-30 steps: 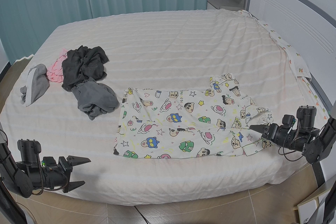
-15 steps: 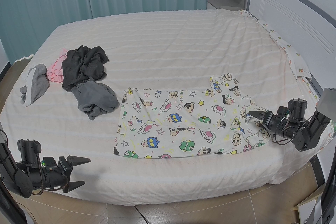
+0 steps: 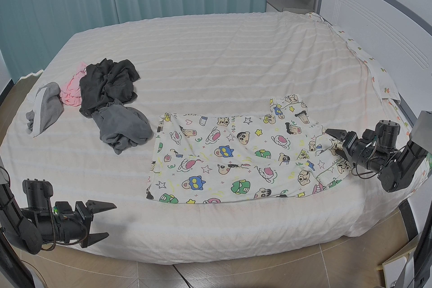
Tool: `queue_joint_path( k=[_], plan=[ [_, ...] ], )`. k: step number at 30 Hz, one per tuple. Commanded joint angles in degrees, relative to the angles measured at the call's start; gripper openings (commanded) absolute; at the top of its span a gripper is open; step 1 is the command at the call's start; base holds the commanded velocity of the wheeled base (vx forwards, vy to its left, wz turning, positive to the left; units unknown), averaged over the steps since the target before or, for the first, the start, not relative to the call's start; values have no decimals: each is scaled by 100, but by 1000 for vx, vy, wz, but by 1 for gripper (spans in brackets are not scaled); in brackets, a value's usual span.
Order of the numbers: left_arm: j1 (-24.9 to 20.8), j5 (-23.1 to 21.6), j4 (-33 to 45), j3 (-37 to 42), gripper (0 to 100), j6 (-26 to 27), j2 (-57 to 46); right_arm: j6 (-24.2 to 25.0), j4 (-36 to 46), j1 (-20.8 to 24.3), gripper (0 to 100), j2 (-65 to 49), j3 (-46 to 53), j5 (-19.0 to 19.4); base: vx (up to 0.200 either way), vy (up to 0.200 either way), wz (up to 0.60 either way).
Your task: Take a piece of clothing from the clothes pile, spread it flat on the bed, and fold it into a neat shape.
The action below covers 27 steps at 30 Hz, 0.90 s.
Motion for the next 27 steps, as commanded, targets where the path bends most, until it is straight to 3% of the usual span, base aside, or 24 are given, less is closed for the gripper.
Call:
queue_joint_path(
  k=[1,10,20,27],
  plan=[
    [-37,24,-2,0,100,-2,7,4,-103,18,100,-97,73,7,0,0,0],
    [-55,33,-2,0,100,-2,16,-4,-50,211,100,-202,328,25,0,0,0],
    [-55,33,-2,0,100,-2,16,-39,-112,-61,100,-211,644,7,0,0,0],
    [-55,33,-2,0,100,-2,16,-48,-173,88,100,-246,662,16,0,0,0]
  ],
)
